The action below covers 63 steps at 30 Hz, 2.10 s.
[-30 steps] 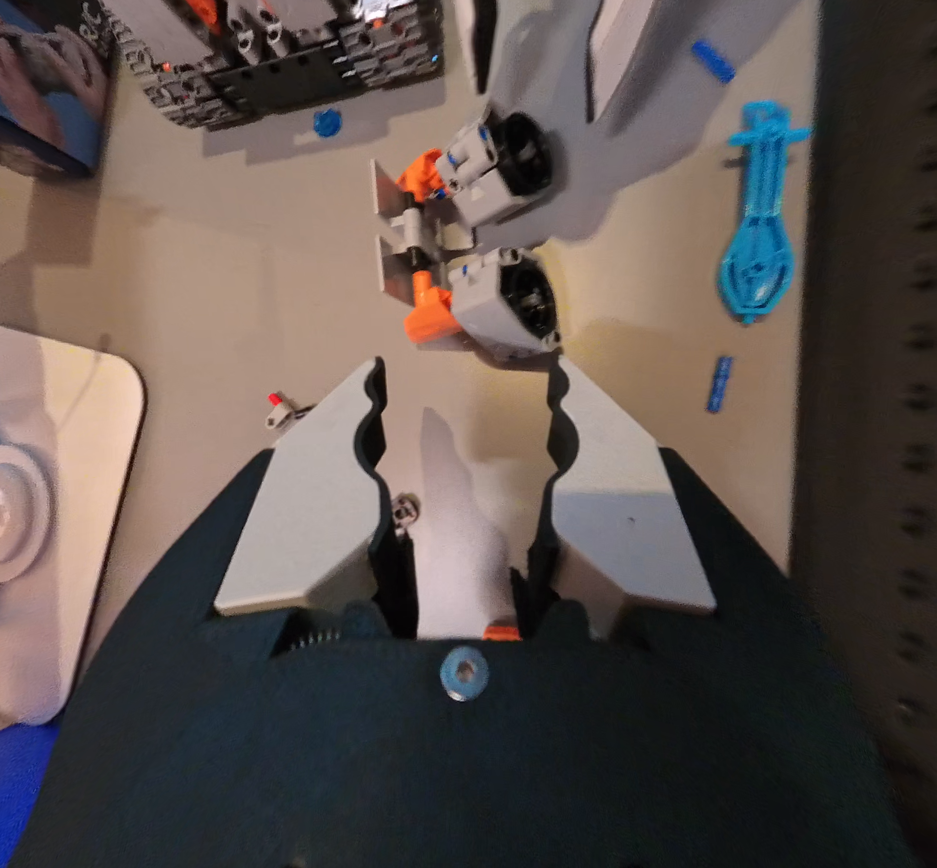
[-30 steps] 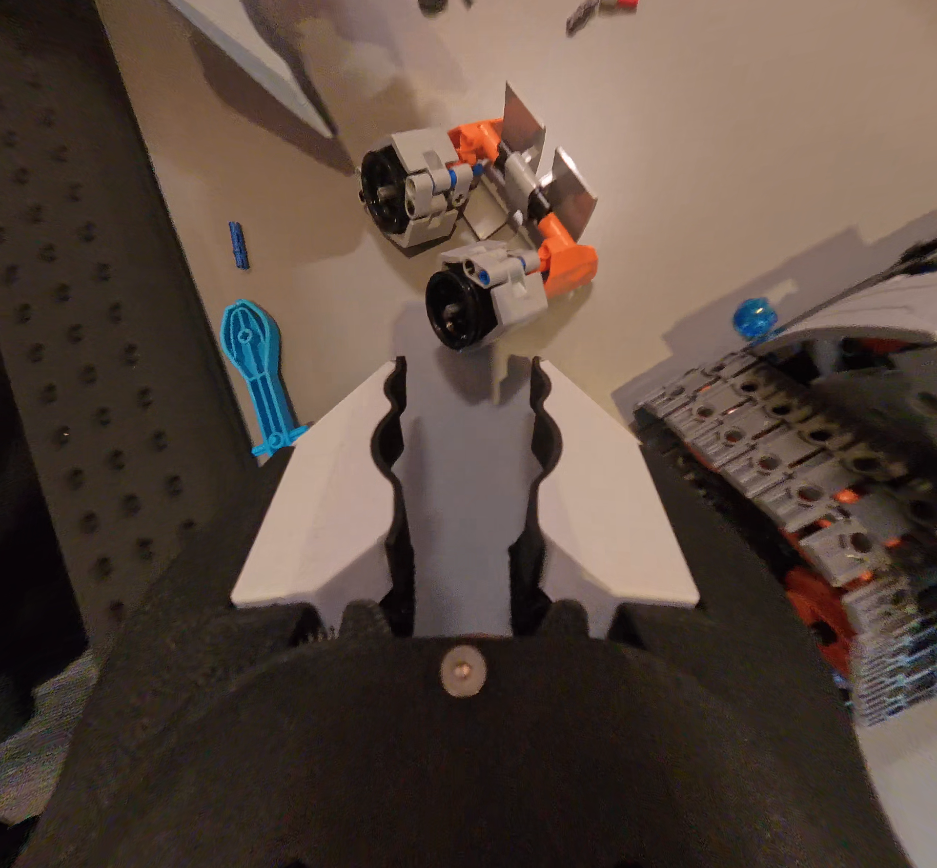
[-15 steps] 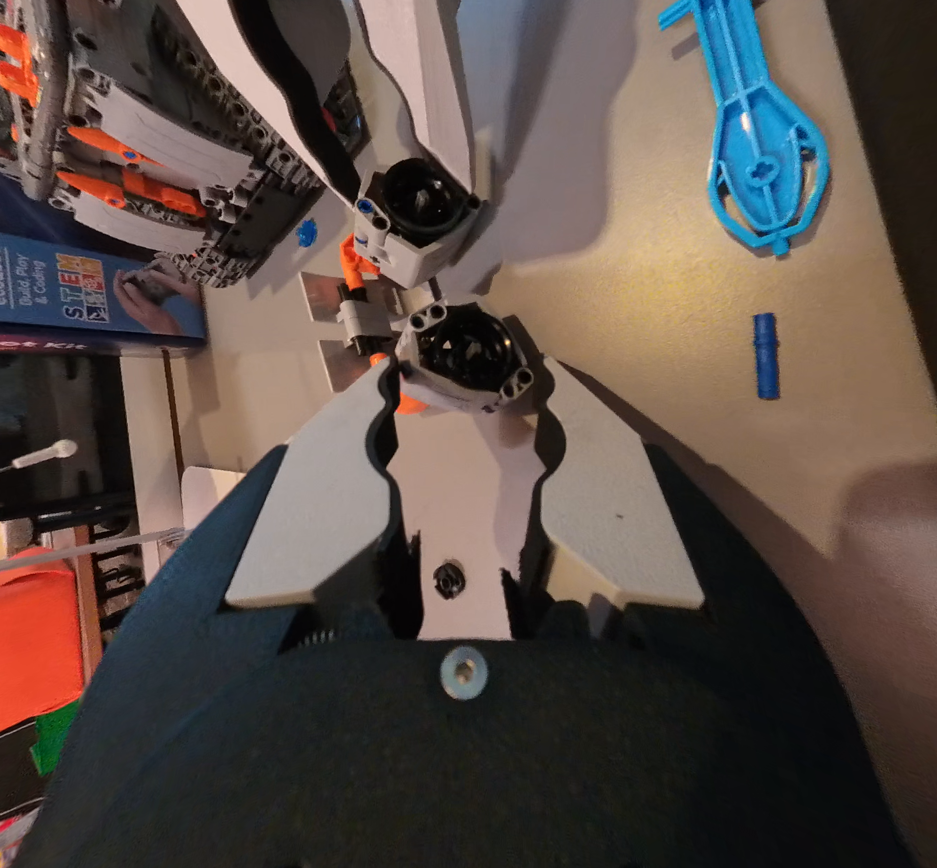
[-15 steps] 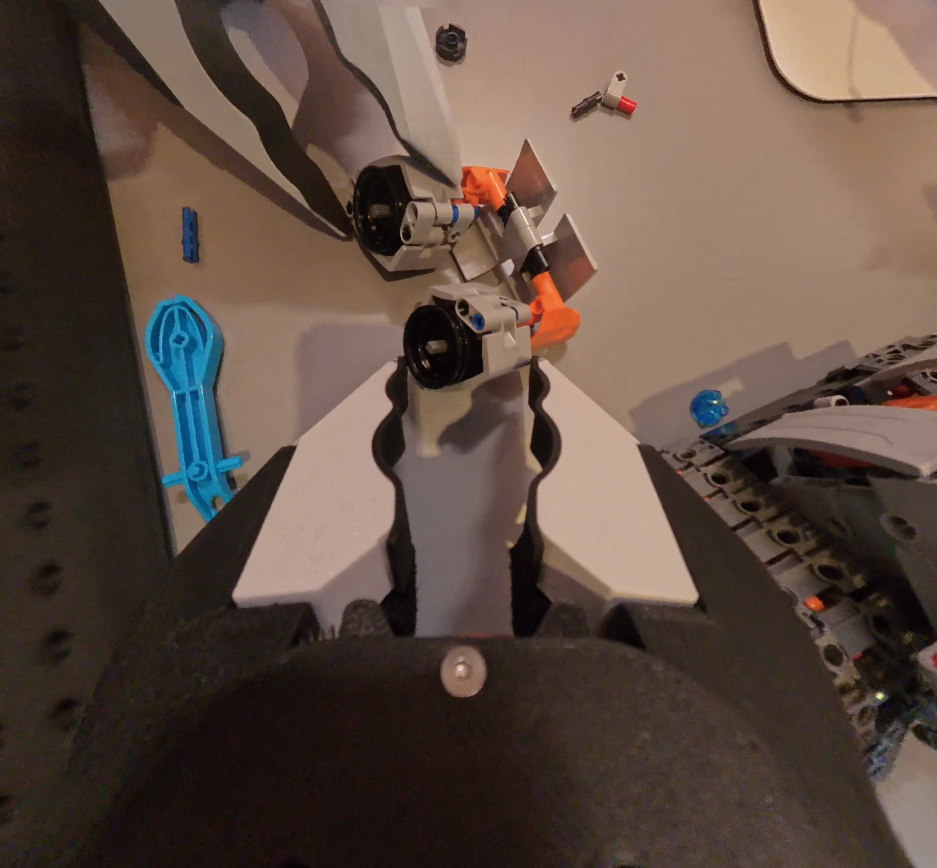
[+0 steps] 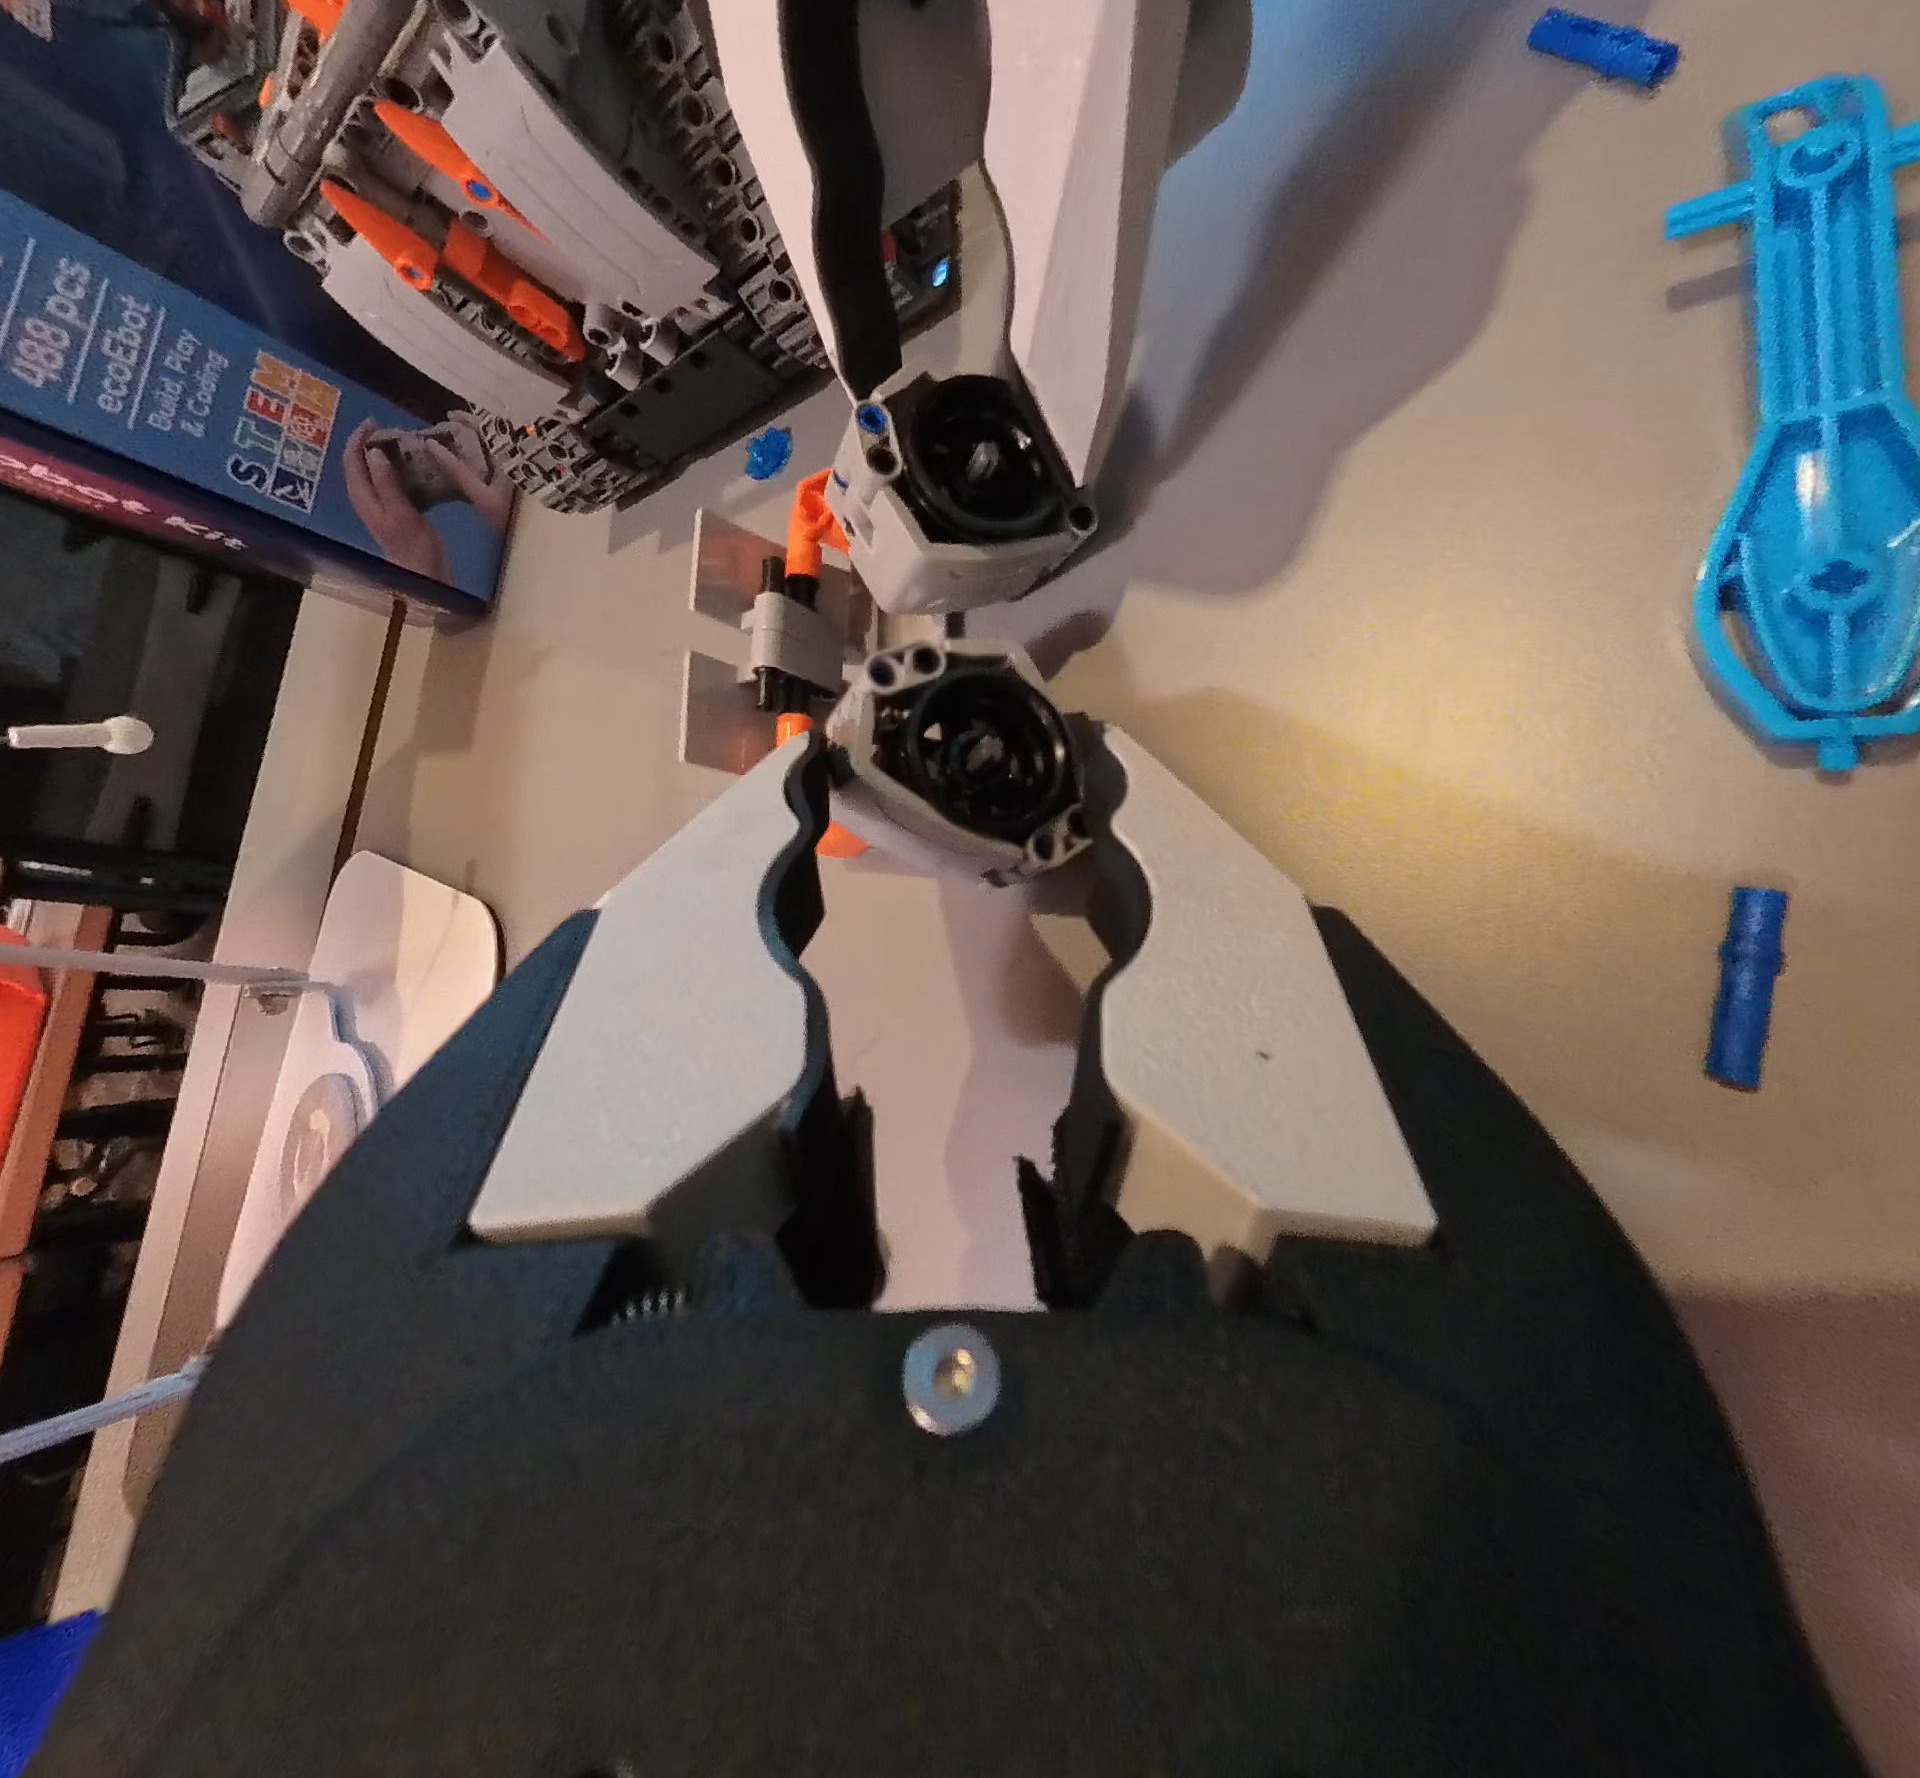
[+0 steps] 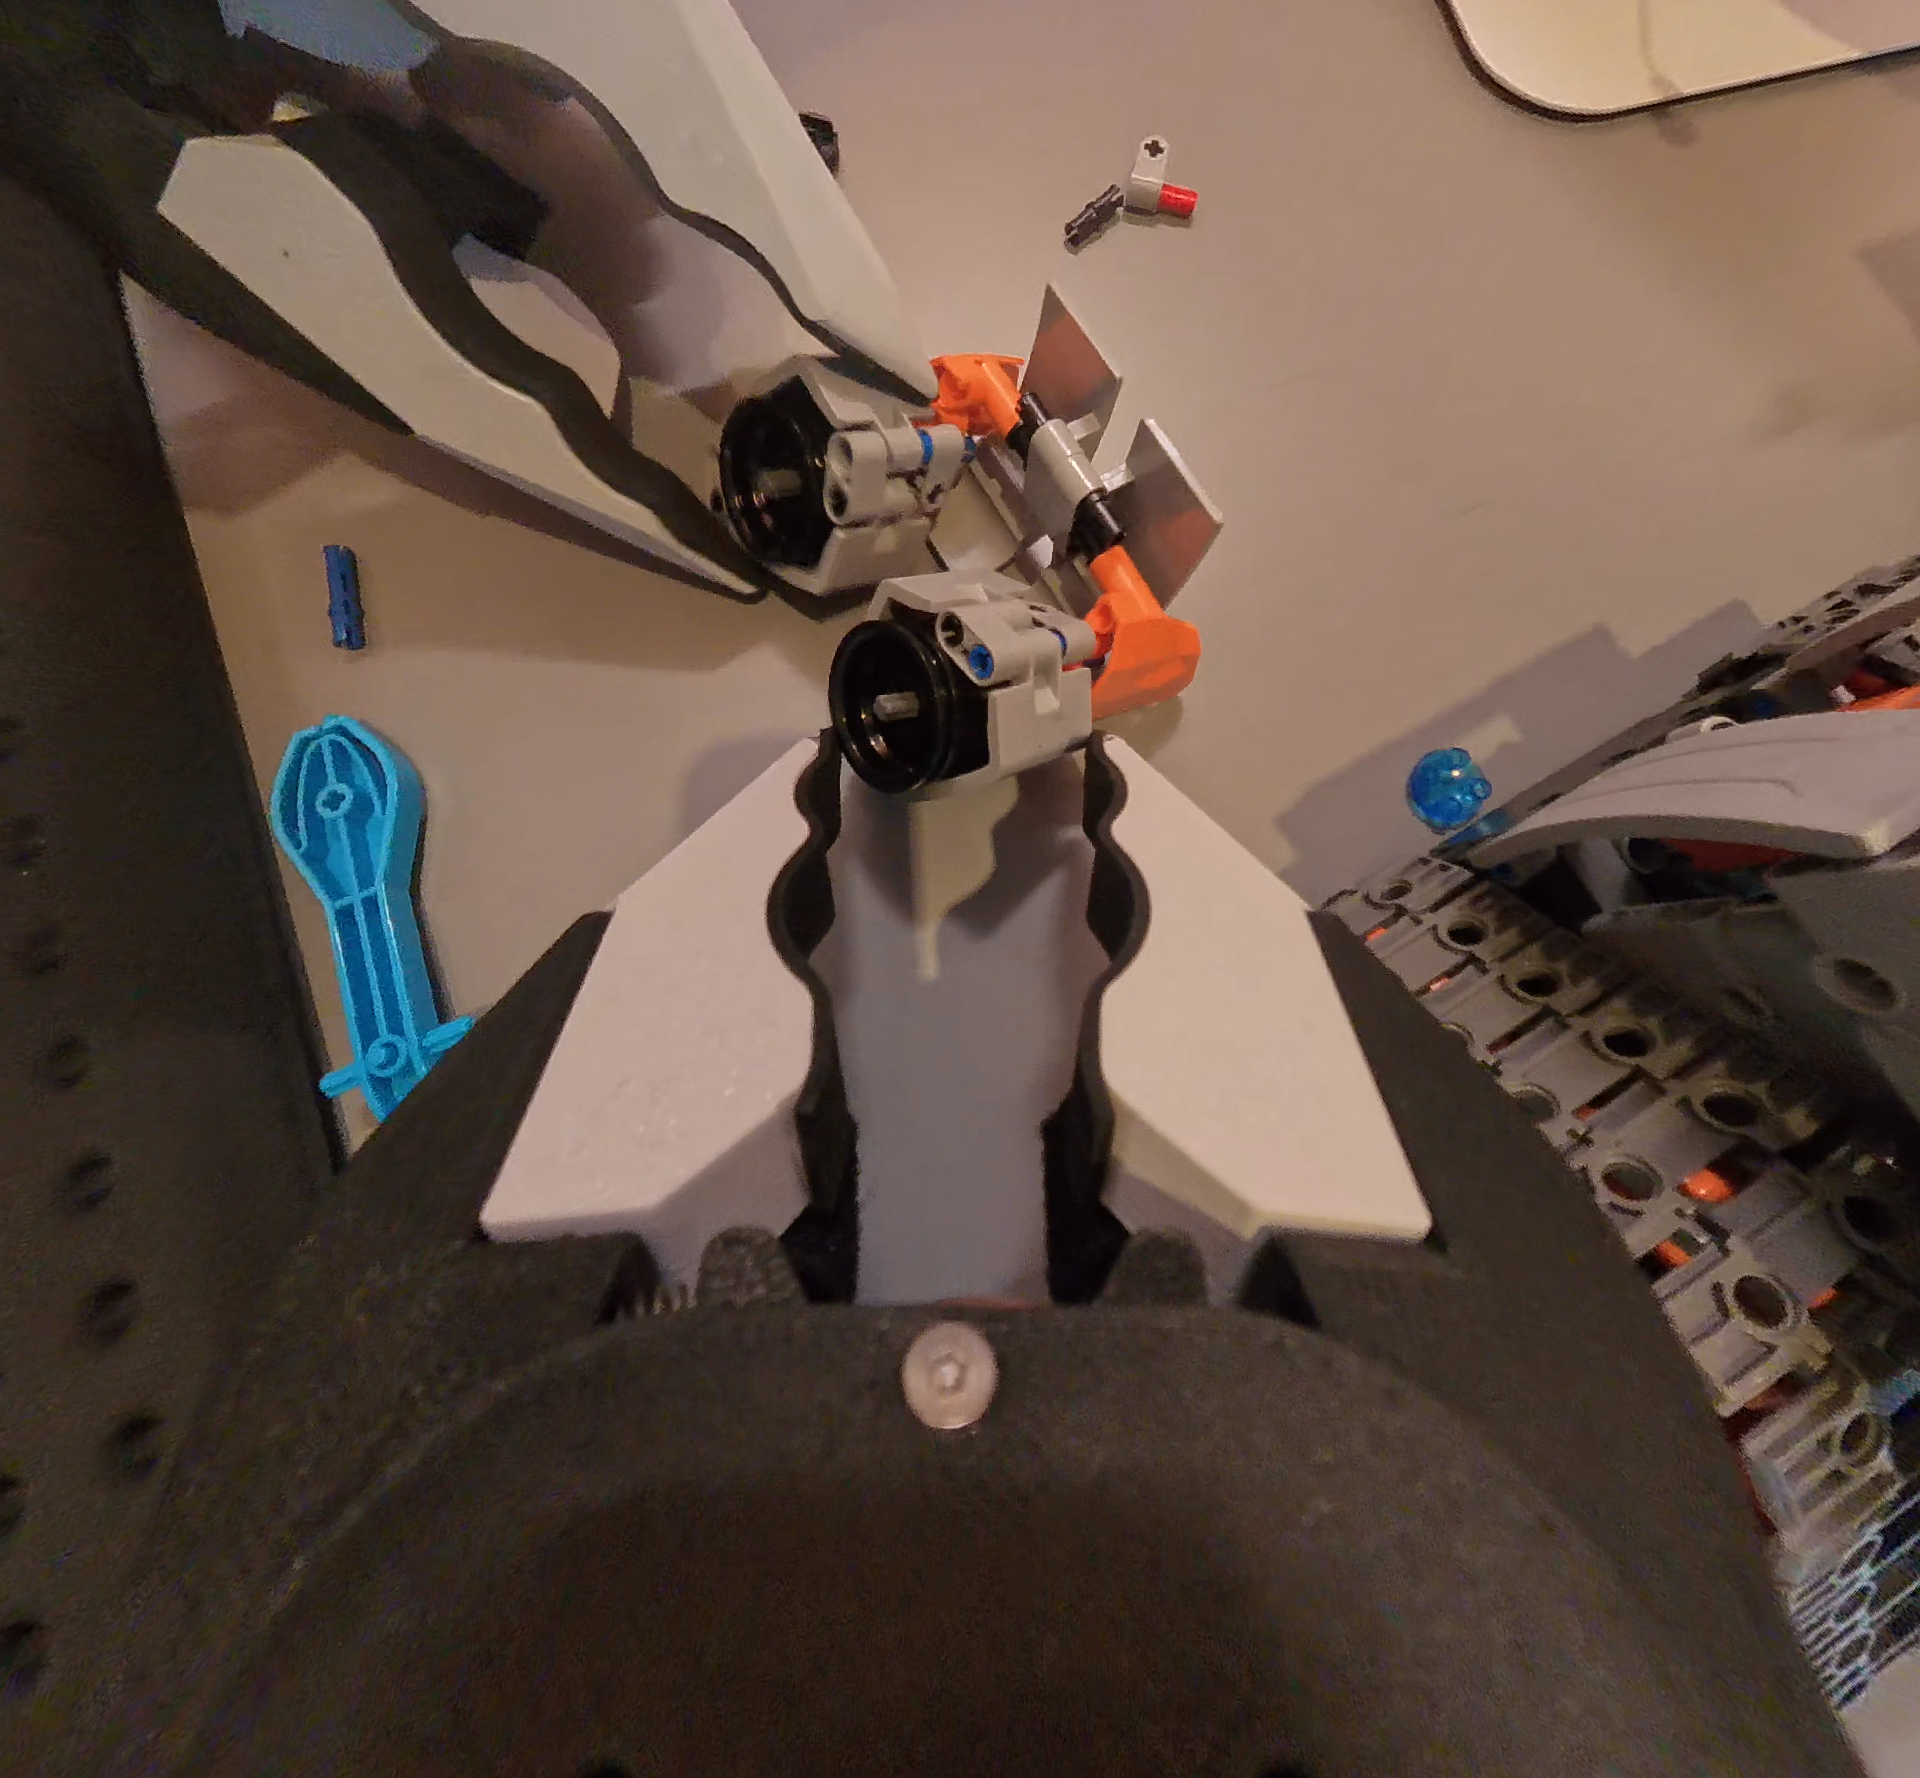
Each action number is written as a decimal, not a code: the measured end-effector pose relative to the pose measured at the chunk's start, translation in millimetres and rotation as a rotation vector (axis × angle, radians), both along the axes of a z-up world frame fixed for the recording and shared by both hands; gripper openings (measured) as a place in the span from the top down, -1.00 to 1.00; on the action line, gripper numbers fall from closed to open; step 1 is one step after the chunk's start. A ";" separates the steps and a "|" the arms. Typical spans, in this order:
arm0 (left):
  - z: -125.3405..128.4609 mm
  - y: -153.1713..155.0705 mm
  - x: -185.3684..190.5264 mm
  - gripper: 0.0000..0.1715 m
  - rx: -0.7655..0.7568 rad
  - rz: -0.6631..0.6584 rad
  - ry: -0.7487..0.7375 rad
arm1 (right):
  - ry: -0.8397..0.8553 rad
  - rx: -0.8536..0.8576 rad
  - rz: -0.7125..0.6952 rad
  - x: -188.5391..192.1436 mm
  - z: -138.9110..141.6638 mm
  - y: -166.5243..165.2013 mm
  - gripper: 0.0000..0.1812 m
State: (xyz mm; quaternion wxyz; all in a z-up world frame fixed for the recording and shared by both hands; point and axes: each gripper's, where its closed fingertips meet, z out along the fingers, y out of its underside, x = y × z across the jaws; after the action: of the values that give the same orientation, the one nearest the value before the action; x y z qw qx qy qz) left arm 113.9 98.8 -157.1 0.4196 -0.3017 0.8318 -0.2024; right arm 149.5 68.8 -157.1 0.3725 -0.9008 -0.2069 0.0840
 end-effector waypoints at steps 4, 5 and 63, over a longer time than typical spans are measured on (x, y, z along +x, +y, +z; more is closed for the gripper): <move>-2.1 -4.3 -9.8 0.29 -0.020 -0.097 0.067 | 0.017 0.006 0.012 0.1 0.1 -1.1 0.51; -0.9 -4.7 -14.8 0.27 -0.014 -0.133 0.089 | 0.012 0.006 0.019 -0.3 0.2 -1.7 0.51; 7.9 3.7 -2.9 0.44 -0.069 -0.128 -0.064 | -0.114 0.003 0.033 4.0 -11.4 3.7 0.67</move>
State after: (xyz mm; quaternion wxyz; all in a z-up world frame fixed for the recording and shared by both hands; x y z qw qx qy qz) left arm 111.0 102.5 -149.3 0.4216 -0.2558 0.8280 -0.2671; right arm 153.5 72.5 -168.5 0.3600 -0.9000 -0.2430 0.0383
